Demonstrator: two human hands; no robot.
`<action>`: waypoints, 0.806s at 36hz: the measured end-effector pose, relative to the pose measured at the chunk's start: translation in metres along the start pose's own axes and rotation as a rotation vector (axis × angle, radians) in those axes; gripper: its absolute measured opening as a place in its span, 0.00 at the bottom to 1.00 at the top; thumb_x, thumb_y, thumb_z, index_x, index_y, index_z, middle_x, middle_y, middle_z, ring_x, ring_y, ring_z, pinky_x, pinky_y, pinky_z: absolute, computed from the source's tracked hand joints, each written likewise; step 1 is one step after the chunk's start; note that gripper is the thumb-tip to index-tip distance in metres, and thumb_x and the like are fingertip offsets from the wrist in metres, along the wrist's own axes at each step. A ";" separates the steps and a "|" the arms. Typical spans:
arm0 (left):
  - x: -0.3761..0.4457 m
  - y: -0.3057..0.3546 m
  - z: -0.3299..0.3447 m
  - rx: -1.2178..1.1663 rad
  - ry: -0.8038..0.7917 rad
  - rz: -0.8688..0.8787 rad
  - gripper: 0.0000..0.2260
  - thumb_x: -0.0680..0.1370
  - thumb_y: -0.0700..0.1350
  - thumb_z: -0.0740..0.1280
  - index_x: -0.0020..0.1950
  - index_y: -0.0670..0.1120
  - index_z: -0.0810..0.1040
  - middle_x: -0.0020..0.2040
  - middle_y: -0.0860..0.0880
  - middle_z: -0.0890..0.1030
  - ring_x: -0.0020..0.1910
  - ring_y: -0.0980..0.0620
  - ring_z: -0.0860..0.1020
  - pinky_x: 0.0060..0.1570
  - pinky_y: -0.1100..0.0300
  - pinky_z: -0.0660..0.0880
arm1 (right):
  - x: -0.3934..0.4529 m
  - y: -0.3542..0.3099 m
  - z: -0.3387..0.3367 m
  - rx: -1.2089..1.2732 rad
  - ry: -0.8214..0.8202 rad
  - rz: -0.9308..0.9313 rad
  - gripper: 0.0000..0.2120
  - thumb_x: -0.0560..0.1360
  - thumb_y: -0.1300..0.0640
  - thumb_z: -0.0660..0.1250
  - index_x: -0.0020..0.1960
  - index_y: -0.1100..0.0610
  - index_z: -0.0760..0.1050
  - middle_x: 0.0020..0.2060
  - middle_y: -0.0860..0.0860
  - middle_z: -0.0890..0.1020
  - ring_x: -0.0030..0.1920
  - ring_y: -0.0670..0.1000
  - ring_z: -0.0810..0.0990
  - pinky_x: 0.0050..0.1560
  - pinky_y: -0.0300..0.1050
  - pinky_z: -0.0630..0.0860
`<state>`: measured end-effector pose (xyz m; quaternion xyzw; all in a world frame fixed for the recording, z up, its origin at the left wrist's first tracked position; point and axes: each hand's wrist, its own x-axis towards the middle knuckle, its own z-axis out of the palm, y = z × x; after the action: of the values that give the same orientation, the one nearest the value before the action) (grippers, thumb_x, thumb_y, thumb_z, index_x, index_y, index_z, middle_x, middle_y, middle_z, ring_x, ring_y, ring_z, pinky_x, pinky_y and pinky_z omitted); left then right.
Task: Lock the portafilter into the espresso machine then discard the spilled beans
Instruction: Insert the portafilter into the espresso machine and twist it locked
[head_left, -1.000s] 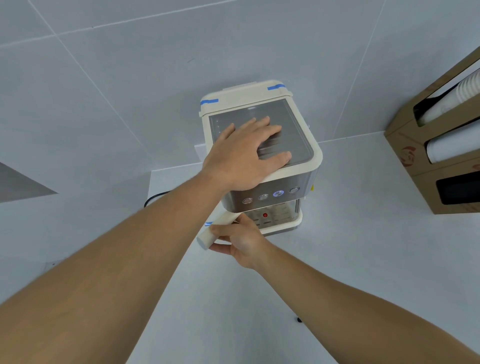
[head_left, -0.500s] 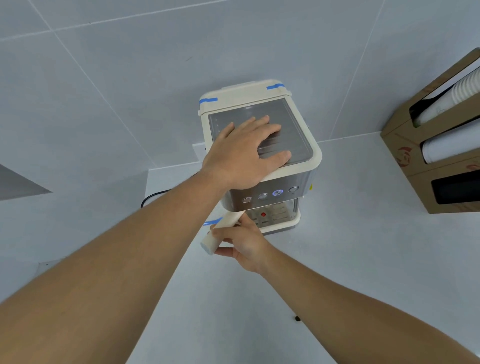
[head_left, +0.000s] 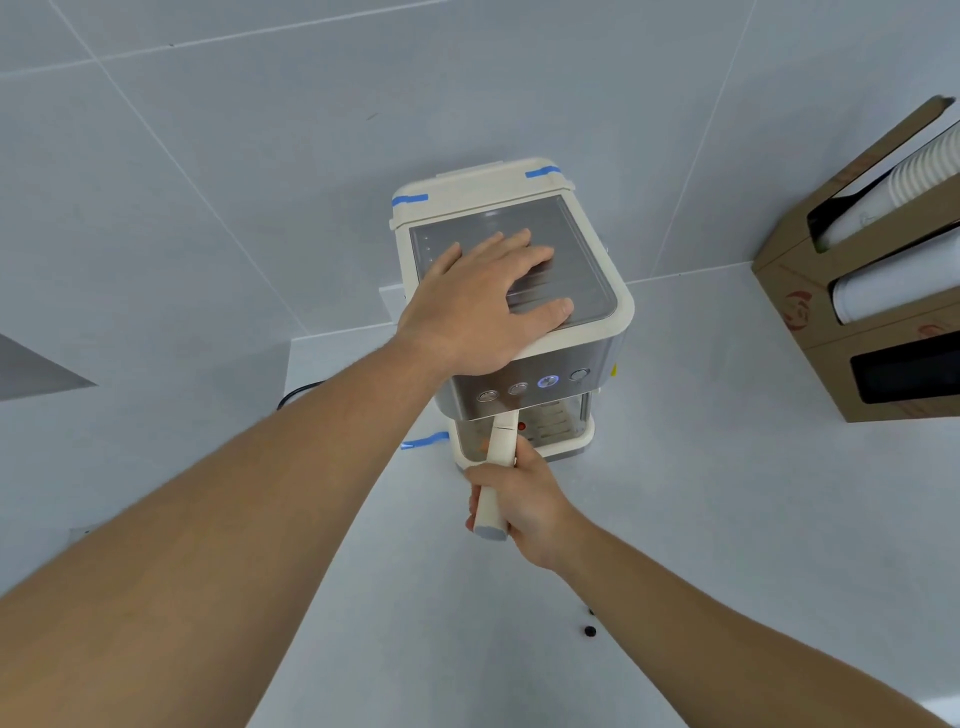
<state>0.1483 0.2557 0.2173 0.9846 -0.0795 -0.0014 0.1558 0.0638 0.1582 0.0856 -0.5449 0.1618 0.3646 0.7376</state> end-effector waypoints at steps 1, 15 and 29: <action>0.000 0.000 0.000 0.002 -0.004 0.000 0.29 0.76 0.67 0.56 0.76 0.59 0.62 0.79 0.57 0.58 0.78 0.56 0.53 0.77 0.49 0.46 | 0.000 0.002 0.001 -0.016 0.035 -0.009 0.18 0.72 0.67 0.67 0.58 0.53 0.71 0.38 0.59 0.74 0.33 0.54 0.74 0.32 0.47 0.78; 0.000 -0.002 0.000 0.029 -0.051 0.027 0.28 0.78 0.66 0.53 0.77 0.61 0.57 0.80 0.57 0.54 0.79 0.56 0.49 0.77 0.50 0.43 | -0.010 -0.027 -0.038 -0.414 -0.075 0.023 0.16 0.71 0.69 0.65 0.52 0.53 0.69 0.35 0.56 0.74 0.30 0.54 0.74 0.30 0.46 0.76; 0.000 -0.004 0.001 0.064 -0.072 0.050 0.28 0.79 0.65 0.51 0.78 0.61 0.55 0.80 0.57 0.52 0.79 0.56 0.48 0.77 0.49 0.42 | -0.008 -0.037 -0.051 -0.514 -0.161 0.080 0.19 0.72 0.68 0.64 0.56 0.49 0.69 0.36 0.57 0.74 0.32 0.55 0.76 0.33 0.48 0.76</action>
<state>0.1486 0.2595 0.2150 0.9861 -0.1097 -0.0304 0.1214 0.0925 0.1027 0.0979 -0.6767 0.0264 0.4647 0.5704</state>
